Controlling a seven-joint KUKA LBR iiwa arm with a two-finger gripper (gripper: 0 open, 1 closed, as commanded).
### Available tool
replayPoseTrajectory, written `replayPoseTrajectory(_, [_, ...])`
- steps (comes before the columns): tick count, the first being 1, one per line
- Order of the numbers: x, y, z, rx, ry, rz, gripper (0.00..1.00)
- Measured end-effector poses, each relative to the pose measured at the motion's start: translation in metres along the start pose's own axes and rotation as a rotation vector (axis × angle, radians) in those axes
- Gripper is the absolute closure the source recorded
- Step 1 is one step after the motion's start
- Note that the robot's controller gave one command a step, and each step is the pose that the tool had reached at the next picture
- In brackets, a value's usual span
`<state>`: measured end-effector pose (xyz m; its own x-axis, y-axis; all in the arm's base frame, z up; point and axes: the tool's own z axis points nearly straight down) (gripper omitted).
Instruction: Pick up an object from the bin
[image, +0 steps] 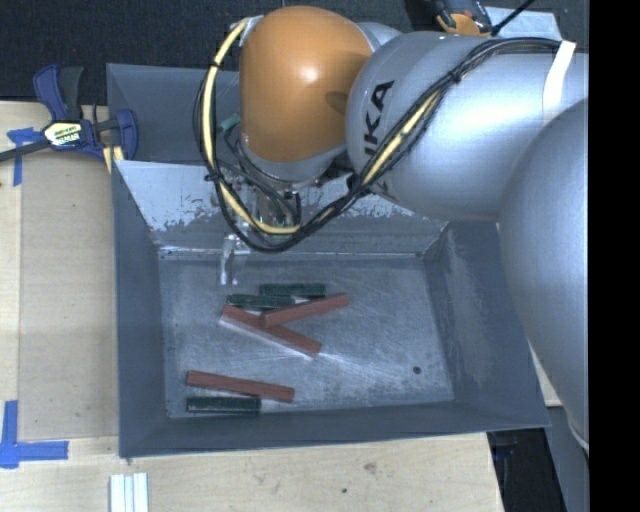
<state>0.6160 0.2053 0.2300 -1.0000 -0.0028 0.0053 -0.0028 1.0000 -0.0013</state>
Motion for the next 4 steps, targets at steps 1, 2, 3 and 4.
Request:
replayPoseTrajectory(1, [-0.001,-0.001,-0.005,-0.003,-0.008,0.002,0.00])
replayPoseTrajectory(2, [0.012,-0.042,0.027,-0.003,-0.010,-0.108,0.00])
replayPoseTrajectory(3, [0.047,-0.039,0.145,-0.008,-0.025,-0.176,1.00])
replayPoseTrajectory(4, [0.047,-0.039,0.145,-0.008,-0.024,-0.176,1.00])
